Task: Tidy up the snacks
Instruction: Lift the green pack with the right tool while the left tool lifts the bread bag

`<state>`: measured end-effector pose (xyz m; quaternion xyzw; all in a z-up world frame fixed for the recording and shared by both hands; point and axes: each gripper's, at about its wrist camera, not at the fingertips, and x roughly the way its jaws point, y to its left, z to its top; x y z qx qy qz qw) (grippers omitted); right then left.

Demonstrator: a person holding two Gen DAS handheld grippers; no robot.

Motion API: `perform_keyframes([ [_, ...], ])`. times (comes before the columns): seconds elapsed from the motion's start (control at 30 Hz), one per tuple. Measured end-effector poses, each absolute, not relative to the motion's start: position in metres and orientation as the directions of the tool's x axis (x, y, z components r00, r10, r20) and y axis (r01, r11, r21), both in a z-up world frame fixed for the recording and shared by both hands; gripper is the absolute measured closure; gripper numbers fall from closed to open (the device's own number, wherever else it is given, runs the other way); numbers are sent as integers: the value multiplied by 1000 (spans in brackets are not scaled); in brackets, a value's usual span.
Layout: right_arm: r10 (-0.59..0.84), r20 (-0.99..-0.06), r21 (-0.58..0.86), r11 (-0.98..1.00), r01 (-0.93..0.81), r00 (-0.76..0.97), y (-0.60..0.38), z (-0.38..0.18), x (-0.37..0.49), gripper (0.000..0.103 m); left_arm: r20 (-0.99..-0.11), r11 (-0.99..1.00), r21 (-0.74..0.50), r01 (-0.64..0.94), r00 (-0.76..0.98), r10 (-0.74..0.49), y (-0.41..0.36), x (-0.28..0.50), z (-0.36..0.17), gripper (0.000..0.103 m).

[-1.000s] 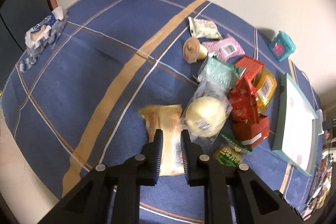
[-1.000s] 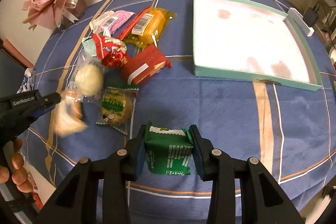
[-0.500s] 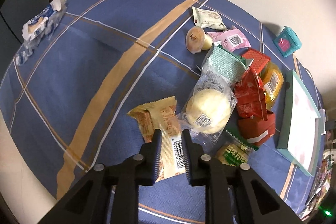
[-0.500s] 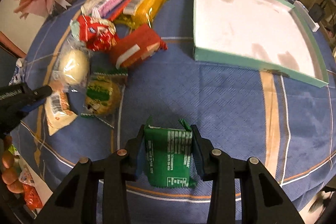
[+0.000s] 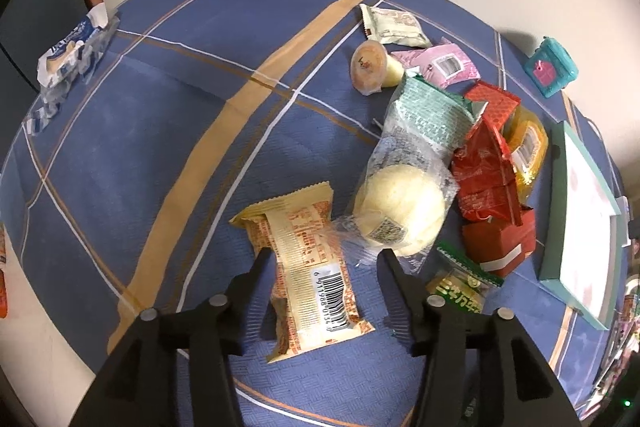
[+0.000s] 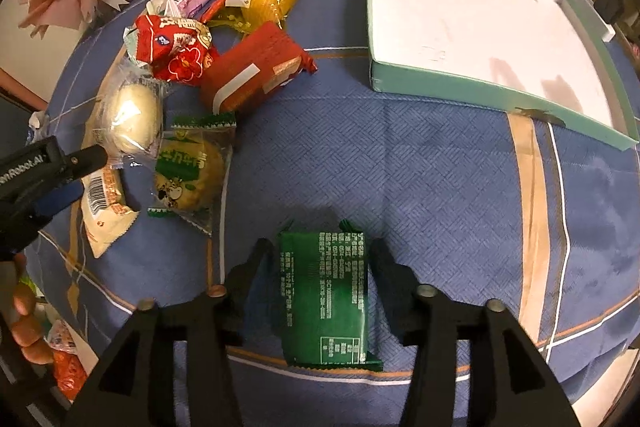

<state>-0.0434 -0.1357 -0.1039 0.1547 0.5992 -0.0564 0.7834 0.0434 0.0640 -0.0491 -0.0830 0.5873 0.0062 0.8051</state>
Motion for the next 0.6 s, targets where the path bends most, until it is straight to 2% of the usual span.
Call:
perform_keyframes([
  [0.13,91,-958,165,950,265,272,-137,-98,-45,40,-953,987,-102,-123,296,-62,67,44,-52,41],
  [0.4,51,-968,108,968,225,244,-124,-105,-57,41,-975,984,-99,-148,214,-66,71,46,-76,41],
  [0.47,36,-969,92,971,222,246,-122,-106,-58,50,-977,984,-95,-150,202,-63,71,47,-80,43],
  [0.5,29,-968,86,972,220,248,-121,-106,-59,58,-978,985,-91,-149,200,-60,71,47,-81,50],
  [0.6,35,-965,94,971,222,259,-120,-104,-61,61,-977,986,-85,-143,206,-55,71,47,-78,61],
])
